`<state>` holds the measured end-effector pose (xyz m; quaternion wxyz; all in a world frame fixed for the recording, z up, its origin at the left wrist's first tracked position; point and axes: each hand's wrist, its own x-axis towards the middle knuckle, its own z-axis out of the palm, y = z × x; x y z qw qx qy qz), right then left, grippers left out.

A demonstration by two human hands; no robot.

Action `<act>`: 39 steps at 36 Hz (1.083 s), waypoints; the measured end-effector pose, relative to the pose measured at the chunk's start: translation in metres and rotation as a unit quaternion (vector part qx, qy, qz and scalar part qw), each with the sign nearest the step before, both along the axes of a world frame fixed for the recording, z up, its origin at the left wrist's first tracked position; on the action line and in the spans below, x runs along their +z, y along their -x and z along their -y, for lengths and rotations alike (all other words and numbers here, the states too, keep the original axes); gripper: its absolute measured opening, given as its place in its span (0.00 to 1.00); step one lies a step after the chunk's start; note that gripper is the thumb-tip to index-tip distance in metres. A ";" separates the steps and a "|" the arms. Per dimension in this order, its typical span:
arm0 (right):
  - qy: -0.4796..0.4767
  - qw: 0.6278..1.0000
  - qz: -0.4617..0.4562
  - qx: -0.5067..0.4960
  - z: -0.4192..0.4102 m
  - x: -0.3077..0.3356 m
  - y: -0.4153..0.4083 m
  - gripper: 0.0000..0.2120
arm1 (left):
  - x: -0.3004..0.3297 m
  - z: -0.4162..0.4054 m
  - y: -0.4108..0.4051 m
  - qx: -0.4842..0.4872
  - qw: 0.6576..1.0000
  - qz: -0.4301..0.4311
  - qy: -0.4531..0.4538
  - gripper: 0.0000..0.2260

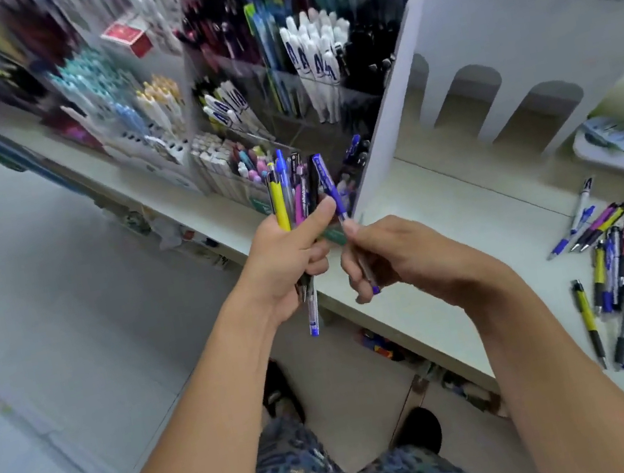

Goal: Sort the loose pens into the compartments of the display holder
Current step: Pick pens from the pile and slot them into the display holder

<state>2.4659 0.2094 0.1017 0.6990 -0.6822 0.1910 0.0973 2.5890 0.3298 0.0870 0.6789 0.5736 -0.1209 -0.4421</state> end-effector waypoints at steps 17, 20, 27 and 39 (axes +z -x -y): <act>0.104 0.945 0.071 -0.301 -0.003 0.016 -0.162 0.05 | -0.005 0.015 -0.164 -0.234 0.971 -0.037 0.012 0.05; 0.206 0.912 0.046 -0.351 -0.008 0.010 -0.176 0.12 | -0.007 0.023 -0.178 -0.271 0.962 -0.037 0.003 0.05; 0.138 0.836 0.065 -0.527 0.007 0.021 -0.164 0.15 | -0.002 0.037 -0.177 -0.288 0.942 -0.172 0.008 0.11; 0.064 0.942 0.038 -0.328 0.017 0.025 -0.145 0.06 | 0.009 0.042 -0.166 -0.260 0.935 -0.242 -0.005 0.06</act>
